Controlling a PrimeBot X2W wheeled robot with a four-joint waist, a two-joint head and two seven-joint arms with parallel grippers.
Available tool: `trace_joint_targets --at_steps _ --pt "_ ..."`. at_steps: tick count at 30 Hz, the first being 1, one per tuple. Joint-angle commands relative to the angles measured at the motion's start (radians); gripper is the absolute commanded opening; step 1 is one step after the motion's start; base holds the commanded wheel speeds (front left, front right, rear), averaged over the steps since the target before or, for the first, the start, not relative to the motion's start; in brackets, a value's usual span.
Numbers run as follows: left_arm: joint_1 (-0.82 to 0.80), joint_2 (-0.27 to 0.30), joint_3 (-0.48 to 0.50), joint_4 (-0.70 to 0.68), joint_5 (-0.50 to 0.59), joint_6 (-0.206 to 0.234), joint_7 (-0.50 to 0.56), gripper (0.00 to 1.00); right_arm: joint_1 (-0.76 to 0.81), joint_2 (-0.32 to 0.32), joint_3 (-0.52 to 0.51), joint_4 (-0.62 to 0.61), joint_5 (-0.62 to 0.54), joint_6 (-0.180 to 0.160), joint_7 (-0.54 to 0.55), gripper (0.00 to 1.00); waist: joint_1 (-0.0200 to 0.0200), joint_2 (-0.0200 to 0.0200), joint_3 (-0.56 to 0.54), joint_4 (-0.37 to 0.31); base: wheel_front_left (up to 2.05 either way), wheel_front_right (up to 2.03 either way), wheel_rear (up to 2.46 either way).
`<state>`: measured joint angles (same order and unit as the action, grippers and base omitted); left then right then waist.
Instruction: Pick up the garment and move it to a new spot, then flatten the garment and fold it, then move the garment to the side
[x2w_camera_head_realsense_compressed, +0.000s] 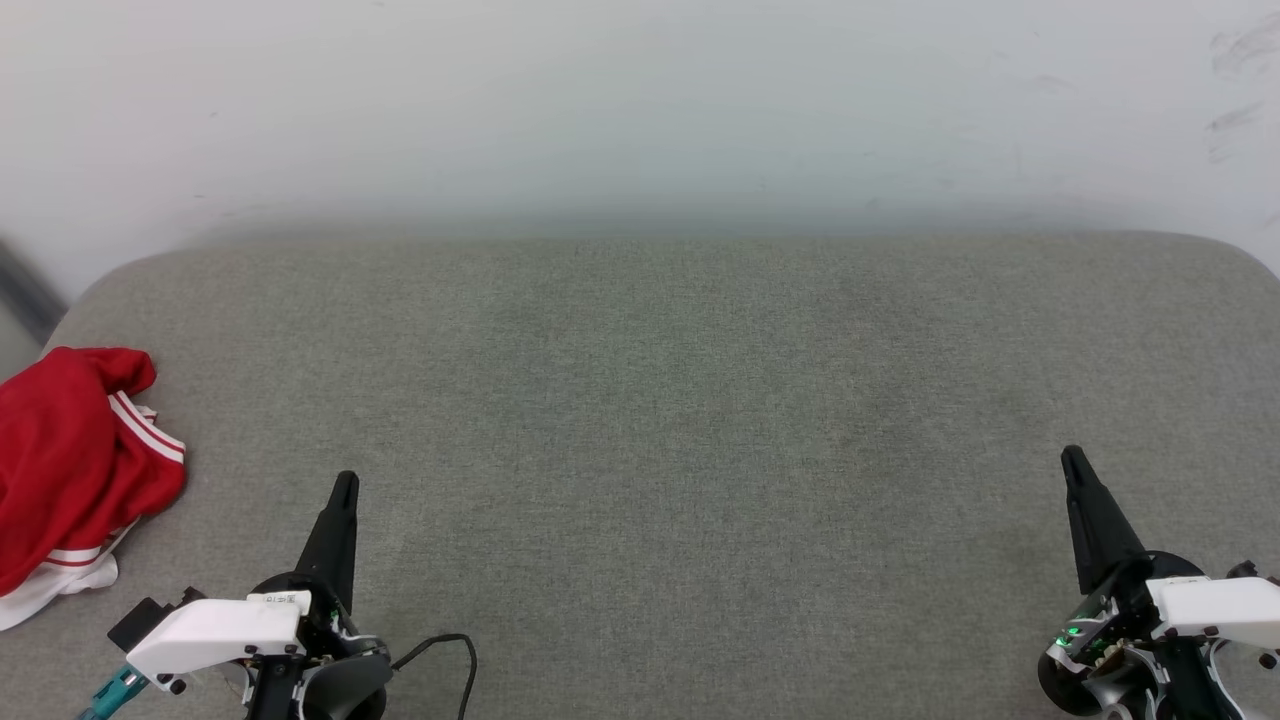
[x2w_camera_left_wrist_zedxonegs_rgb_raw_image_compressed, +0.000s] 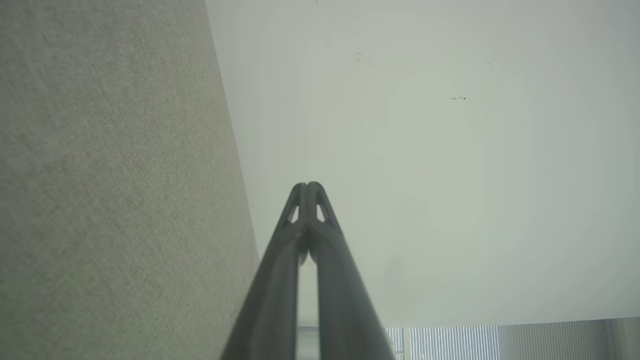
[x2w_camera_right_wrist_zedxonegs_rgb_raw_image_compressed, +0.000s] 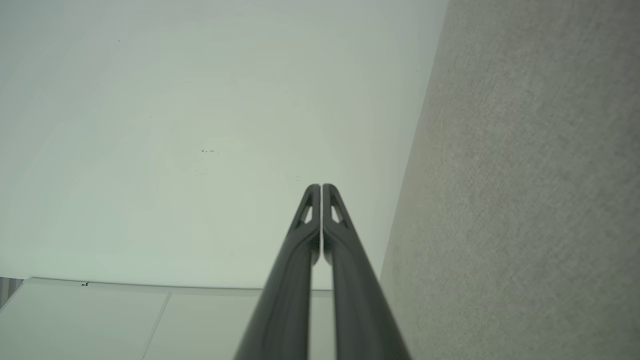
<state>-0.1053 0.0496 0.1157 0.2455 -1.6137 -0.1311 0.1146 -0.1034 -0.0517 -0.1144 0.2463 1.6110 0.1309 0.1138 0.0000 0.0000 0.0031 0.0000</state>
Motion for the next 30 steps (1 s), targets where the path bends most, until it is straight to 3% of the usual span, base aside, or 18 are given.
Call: trace_joint_targets --at_steps 1,30 --pt "-0.007 -0.002 0.002 0.0 0.002 -0.004 0.002 0.0 -0.012 0.003 0.001 0.0 0.004 0.0 0.0 0.0 0.0 0.0 0.0 0.0 0.0 0.0 0.0" --pt "-0.007 -0.002 0.001 0.0 0.002 -0.004 0.002 0.0 -0.012 0.003 0.001 0.0 0.004 0.0 0.0 0.0 0.0 0.0 0.0 0.0 0.0 0.0 0.0"
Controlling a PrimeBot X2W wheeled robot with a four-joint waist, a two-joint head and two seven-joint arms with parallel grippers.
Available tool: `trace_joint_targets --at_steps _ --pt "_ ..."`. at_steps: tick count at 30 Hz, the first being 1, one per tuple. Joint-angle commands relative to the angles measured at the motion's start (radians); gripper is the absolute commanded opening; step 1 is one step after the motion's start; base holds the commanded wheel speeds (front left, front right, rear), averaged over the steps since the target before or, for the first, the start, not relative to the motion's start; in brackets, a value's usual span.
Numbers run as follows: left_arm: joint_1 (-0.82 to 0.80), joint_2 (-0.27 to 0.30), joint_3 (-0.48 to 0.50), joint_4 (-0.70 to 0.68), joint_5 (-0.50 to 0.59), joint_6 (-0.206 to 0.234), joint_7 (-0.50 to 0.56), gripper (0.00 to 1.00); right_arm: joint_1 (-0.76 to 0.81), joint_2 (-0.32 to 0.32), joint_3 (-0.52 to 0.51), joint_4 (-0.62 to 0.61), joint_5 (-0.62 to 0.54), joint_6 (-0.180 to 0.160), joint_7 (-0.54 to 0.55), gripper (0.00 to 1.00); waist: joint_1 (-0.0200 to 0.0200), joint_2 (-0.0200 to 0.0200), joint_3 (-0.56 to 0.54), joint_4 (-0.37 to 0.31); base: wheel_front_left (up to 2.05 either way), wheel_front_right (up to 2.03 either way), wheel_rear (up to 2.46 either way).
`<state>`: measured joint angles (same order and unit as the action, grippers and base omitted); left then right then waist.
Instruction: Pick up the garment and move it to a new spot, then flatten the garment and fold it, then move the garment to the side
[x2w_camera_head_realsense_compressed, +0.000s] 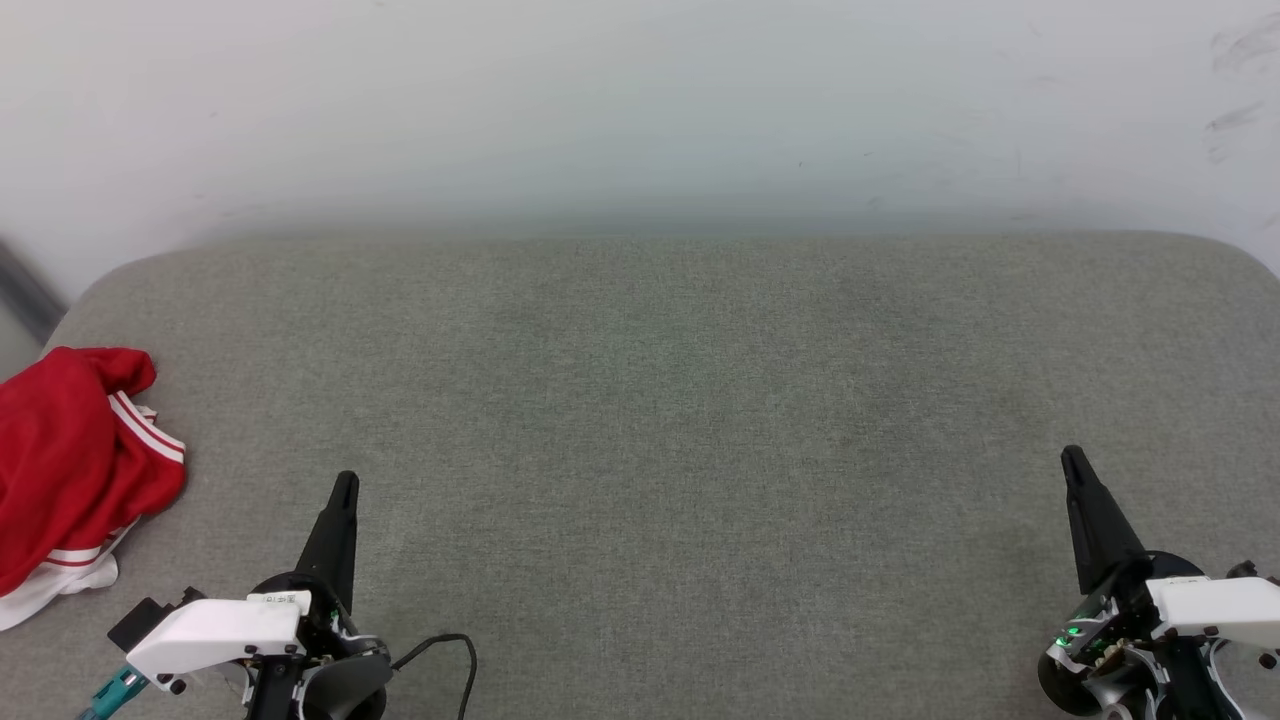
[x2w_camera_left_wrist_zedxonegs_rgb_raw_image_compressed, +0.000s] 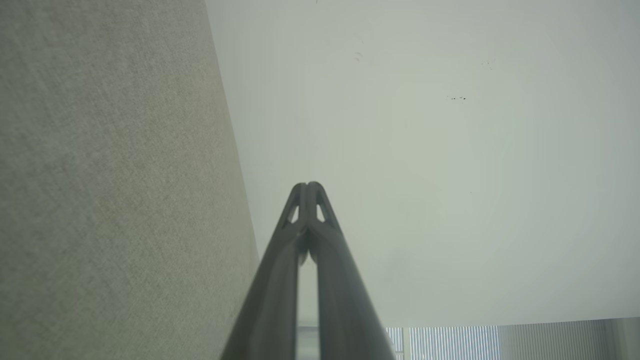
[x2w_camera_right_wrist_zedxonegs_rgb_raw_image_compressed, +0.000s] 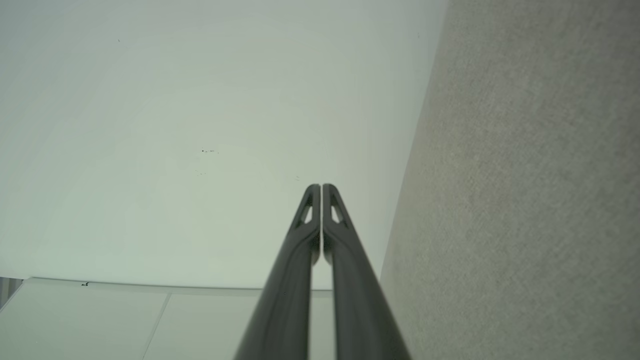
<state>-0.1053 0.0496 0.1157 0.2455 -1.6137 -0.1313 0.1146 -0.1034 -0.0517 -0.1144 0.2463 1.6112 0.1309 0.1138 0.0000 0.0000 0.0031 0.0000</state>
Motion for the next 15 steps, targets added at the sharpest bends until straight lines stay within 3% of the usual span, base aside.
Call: trace_joint_targets --at_steps 1,15 --pt "-0.007 -0.002 0.001 0.0 0.002 -0.003 0.002 0.0 -0.012 0.003 0.001 0.0 0.004 0.0 0.0 0.0 0.0 0.0 0.0 0.0 0.0 0.0 0.0" --pt "-0.007 -0.002 0.001 0.0 0.002 -0.003 0.002 0.0 -0.012 0.003 0.001 0.0 0.004 0.0 0.0 0.0 0.0 0.0 0.0 0.0 0.0 0.0 0.0"
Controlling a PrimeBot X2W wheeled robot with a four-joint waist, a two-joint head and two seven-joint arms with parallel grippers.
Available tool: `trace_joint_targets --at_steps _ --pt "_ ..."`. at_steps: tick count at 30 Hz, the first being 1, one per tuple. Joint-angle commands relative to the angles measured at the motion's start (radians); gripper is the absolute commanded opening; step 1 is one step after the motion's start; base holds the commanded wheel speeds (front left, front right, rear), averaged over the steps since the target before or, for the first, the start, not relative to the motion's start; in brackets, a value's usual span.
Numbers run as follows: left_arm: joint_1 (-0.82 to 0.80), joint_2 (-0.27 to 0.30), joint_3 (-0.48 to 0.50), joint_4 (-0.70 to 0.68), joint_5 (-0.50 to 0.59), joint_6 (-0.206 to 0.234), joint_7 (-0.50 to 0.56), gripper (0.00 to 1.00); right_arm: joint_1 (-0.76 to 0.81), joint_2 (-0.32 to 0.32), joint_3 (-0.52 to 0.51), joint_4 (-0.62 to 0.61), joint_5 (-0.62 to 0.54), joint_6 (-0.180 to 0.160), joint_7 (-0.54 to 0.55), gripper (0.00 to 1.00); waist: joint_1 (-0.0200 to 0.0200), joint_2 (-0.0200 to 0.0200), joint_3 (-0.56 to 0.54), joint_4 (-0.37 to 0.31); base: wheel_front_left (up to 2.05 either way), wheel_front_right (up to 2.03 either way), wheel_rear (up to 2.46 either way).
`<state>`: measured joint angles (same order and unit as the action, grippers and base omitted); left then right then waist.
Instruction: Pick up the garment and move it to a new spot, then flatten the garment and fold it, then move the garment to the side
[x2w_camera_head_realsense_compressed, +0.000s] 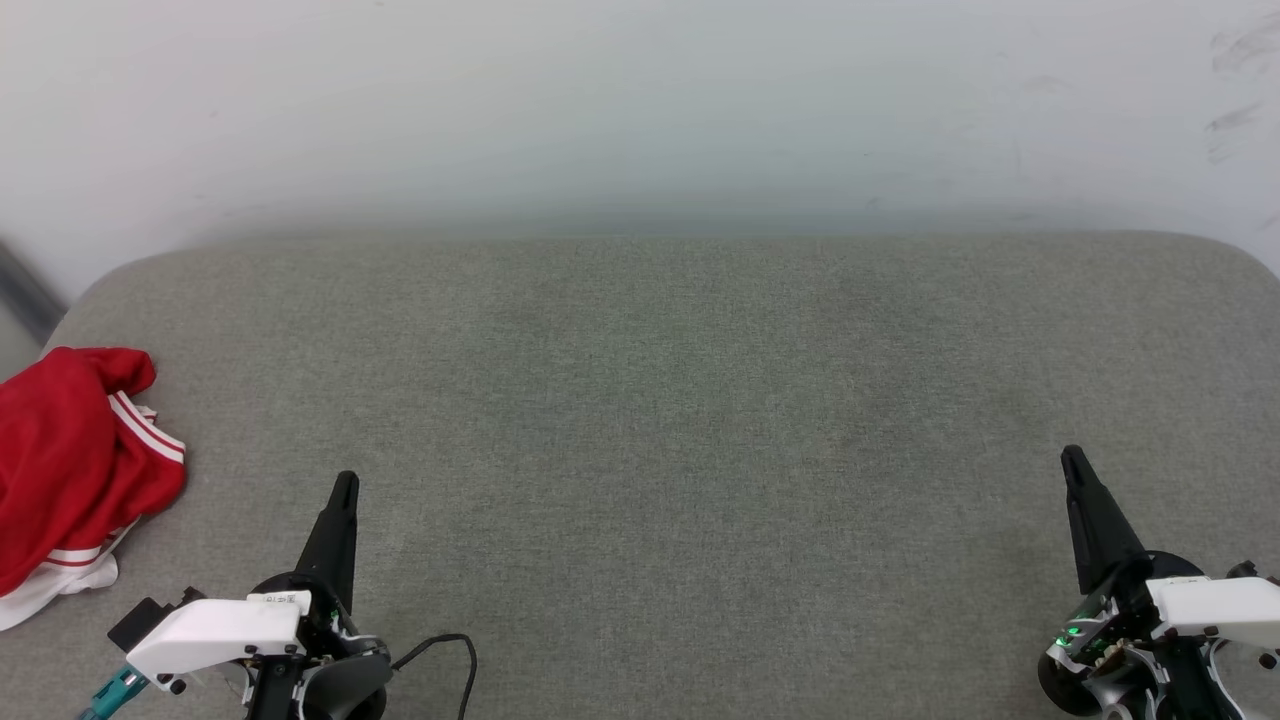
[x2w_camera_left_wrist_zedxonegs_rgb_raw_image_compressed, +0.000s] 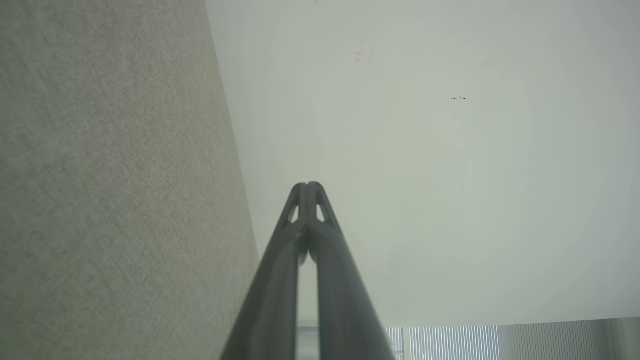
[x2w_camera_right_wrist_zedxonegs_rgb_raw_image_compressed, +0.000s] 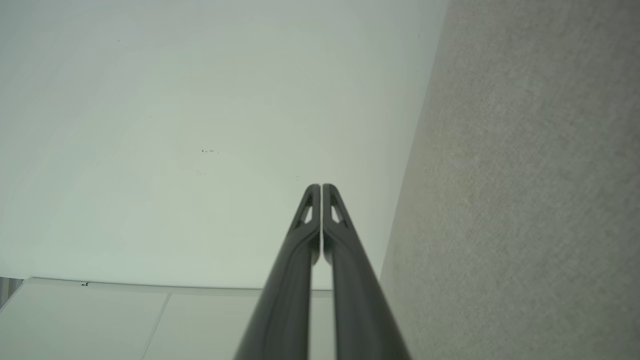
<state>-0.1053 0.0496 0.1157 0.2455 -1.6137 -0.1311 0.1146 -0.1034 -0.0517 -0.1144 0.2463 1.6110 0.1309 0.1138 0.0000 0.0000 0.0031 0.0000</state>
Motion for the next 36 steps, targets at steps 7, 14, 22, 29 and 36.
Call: trace_joint_targets --at_steps 7,14,22,29,36 --pt "-0.007 -0.002 0.001 0.0 0.002 -0.003 0.002 0.0 -0.012 0.003 0.001 0.0 0.004 0.0 0.0 0.0 0.0 0.0 0.0 0.0 0.0 0.0 0.0" --pt "0.009 -0.001 -0.026 0.005 0.003 0.0 -0.016 1.0 0.015 0.001 0.012 0.003 -0.011 0.0 -0.017 1.0 0.0 0.0 0.0 0.0 0.0 0.0 0.0" --pt "0.001 0.001 -0.07 -0.023 0.033 0.0 -0.06 1.0 0.026 -0.008 0.032 -0.009 -0.075 0.0 -0.06 1.0 0.0 0.0 0.0 0.0 0.0 0.0 0.0" --pt "-0.003 0.002 -0.082 -0.041 0.159 0.0 -0.092 1.0 0.027 -0.015 0.038 -0.027 -0.241 0.0 -0.092 1.0 0.0 0.0 0.0 -0.002 0.0 0.0 0.0" --pt "-0.007 0.001 -0.091 -0.046 0.344 0.0 -0.121 1.0 0.033 -0.017 0.049 -0.057 -0.46 0.0 -0.121 1.0 0.0 0.0 0.001 -0.003 0.0 0.0 0.0"
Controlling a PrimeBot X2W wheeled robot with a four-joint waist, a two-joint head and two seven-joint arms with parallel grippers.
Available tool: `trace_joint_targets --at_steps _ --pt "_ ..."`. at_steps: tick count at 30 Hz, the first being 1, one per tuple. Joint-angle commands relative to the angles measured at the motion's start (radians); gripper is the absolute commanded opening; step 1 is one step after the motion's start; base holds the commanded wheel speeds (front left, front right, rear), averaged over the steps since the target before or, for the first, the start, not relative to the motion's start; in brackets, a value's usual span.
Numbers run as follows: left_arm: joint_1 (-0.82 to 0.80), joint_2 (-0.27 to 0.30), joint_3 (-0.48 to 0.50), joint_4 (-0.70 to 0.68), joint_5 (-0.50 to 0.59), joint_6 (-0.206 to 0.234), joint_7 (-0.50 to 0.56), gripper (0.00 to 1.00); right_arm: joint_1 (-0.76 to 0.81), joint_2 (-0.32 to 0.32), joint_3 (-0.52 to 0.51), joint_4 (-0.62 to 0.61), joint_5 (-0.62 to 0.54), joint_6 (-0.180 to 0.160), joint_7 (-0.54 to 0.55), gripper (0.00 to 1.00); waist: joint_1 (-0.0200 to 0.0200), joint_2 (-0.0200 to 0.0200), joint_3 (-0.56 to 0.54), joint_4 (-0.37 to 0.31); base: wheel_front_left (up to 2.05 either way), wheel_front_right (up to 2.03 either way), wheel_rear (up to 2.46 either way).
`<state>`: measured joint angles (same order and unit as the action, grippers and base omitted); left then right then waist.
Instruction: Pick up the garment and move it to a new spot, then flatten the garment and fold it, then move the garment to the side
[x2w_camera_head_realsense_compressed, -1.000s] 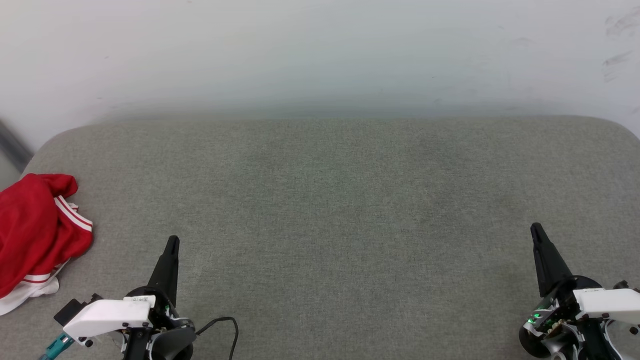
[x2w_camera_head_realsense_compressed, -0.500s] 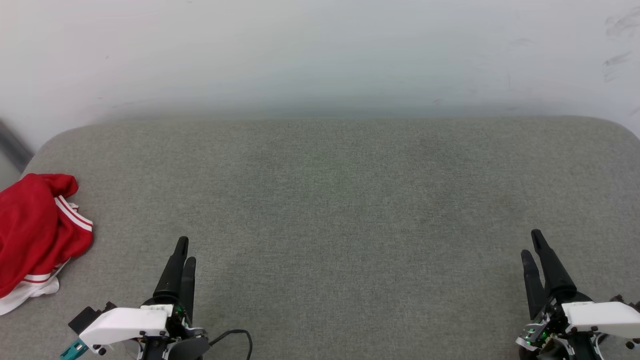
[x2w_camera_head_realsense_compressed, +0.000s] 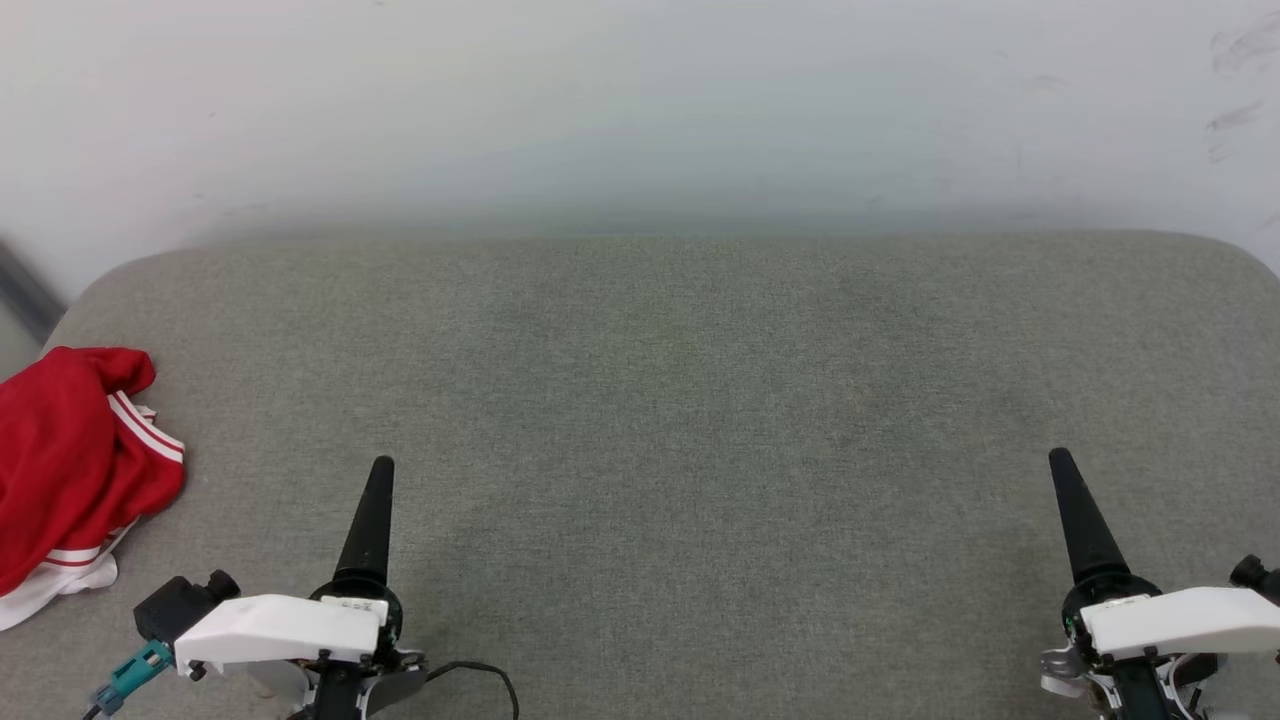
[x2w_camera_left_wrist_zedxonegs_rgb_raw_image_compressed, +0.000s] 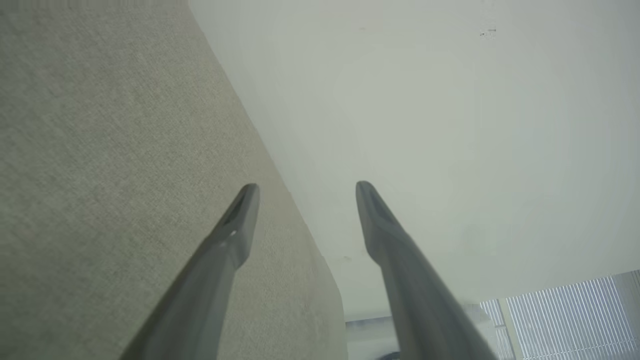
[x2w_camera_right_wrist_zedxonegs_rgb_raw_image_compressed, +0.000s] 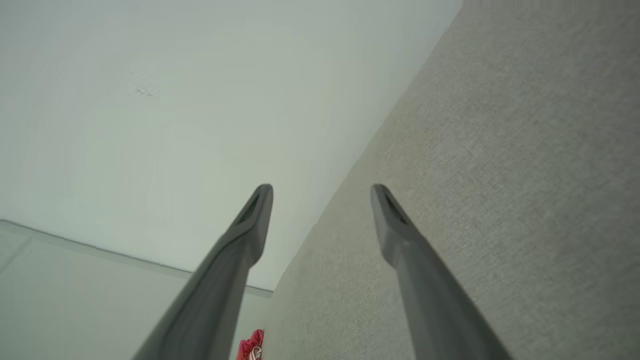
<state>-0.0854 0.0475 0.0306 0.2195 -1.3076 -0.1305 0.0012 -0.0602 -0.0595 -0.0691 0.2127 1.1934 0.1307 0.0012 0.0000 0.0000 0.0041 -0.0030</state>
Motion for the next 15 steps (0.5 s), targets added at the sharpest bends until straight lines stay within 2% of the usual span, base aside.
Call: trace_joint_targets --at_steps 1,10,15 --pt "-0.028 0.003 -0.009 -0.022 0.067 0.0 -0.012 1.0 -0.01 -0.009 0.006 -0.027 -0.072 0.0 -0.013 1.0 0.0 0.0 0.0 0.0 0.0 0.0 0.0" --pt "-0.034 0.003 -0.042 -0.025 0.291 0.016 -0.046 1.0 -0.003 -0.008 0.017 -0.049 -0.308 0.0 -0.044 1.0 0.0 0.0 -0.001 -0.002 0.0 0.0 0.0" --pt "-0.036 0.004 -0.055 -0.025 0.379 0.025 -0.061 1.0 0.0 -0.007 0.017 -0.053 -0.387 0.0 -0.047 1.0 0.0 0.0 -0.002 -0.003 0.0 0.0 0.0"
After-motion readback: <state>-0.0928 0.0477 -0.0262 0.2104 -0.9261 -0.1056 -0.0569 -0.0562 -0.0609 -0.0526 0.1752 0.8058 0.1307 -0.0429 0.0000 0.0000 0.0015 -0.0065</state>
